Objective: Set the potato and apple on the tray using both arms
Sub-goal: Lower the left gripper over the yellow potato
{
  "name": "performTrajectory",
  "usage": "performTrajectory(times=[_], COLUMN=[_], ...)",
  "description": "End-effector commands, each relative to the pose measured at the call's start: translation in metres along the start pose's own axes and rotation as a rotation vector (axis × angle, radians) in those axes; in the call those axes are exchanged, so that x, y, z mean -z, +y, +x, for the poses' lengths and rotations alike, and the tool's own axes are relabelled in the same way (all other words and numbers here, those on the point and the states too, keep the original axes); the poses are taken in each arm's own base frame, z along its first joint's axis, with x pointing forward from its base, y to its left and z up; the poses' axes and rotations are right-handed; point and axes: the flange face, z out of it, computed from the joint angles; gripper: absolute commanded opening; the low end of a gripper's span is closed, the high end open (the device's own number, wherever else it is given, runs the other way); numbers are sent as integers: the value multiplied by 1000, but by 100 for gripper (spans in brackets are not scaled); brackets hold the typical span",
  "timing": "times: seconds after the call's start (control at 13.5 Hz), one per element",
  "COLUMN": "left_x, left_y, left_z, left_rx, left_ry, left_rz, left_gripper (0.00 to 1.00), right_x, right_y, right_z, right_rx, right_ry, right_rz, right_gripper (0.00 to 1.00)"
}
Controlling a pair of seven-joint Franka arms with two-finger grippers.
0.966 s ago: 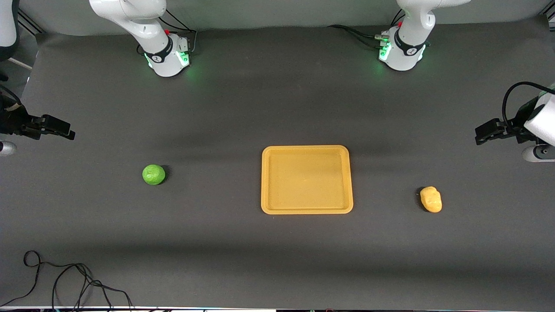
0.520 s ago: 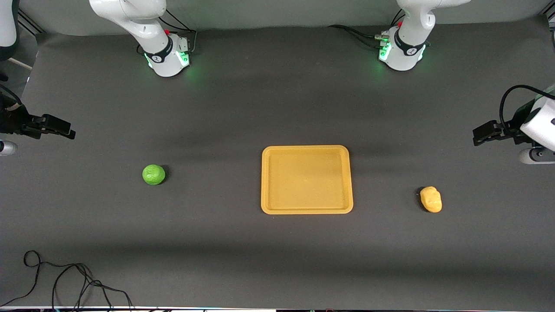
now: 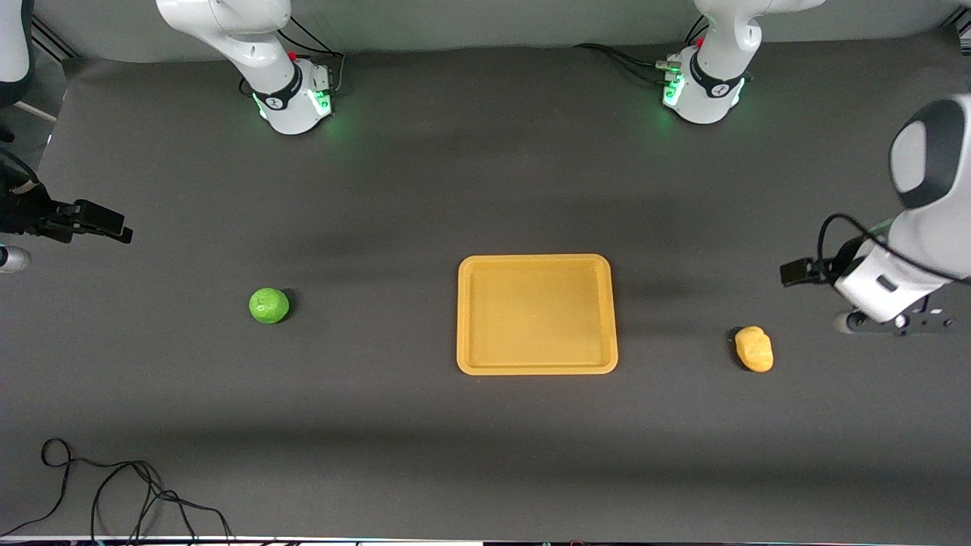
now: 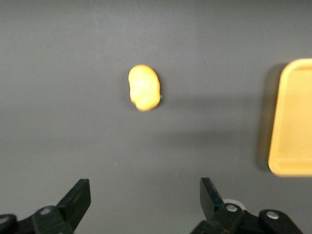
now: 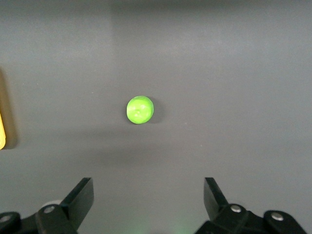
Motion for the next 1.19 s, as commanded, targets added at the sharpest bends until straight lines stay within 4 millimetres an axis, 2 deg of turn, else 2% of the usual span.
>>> performTrajectory(times=[0.0,0.15,0.3,0.67,0.97,1.04,1.11], left_x=[-81,-139,-173,-222,-242,-247,-249], left_y=[2,-3,-10,-29,-28,-27,-27], left_z=[3,7,16,32,34,34,34], left_rx=[10,16,15,24,31,31,31], left_ry=[68,123,149,230,229,229,227], left_rz=[2,-11,-22,-25,-32,-33,-34], left_gripper=[100,100,100,100,100,98,85], right_x=[4,1,-2,-9,-11,-12,-15], right_y=[-1,-1,-2,-4,-16,-17,-24], right_z=[-6,-6,-5,-5,-5,-6,-7], right_rx=[-16,-14,-13,-13,4,7,19], right_ry=[-3,-9,-14,-20,-20,-19,-11], right_rz=[-19,-17,-14,-10,-12,-12,-12], right_gripper=[100,100,100,100,100,100,100])
